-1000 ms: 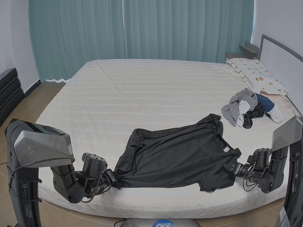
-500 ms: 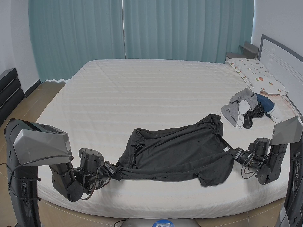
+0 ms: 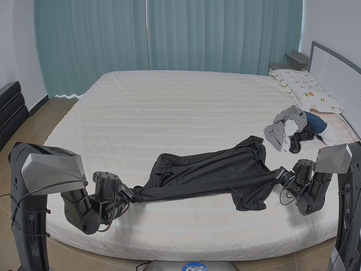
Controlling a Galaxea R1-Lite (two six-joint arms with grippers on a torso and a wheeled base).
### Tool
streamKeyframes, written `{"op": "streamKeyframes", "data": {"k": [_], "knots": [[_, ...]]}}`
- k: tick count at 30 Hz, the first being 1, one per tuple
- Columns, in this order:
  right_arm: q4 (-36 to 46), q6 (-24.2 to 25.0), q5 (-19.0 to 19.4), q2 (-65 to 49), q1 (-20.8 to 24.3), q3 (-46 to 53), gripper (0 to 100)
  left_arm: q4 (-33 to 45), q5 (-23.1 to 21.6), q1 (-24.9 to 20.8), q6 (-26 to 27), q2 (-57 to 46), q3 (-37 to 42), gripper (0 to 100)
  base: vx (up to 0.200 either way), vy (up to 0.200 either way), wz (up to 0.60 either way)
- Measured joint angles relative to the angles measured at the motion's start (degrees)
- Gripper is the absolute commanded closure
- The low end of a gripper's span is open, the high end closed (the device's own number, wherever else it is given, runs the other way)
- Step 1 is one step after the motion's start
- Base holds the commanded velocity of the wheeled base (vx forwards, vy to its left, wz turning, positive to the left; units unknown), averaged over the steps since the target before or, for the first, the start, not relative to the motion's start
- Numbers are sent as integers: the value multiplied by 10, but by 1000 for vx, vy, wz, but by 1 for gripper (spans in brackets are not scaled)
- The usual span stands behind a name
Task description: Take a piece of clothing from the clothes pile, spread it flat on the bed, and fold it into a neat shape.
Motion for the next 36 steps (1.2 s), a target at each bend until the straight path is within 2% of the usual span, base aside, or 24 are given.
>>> {"op": "streamKeyframes", "data": {"k": [6, 7, 16, 26, 32, 36], "knots": [[-27, 1, -6, 22, 2, -23, 100, 0, 12, 0, -1, 11, -10, 100, 0, 0, 0], [-29, 0, -6, 26, 2, -25, 0, 0, 12, 0, -1, 12, -11, 100, 0, 0, 0], [-36, 1, 7, 24, 2, -3, 0, 0, 13, 0, -1, 16, -13, 100, 0, 0, 0], [-36, -4, 103, -39, -1, 120, 0, 0, 12, 0, -2, 17, -13, 100, 0, 0, 0], [-36, -26, 116, -45, 21, 153, 0, 0, 12, 0, -2, 17, -12, 100, 0, 0, 0], [-36, -55, 141, -42, 35, 174, 0, 0, 12, 0, -2, 17, -12, 100, 0, 0, 0]]}}
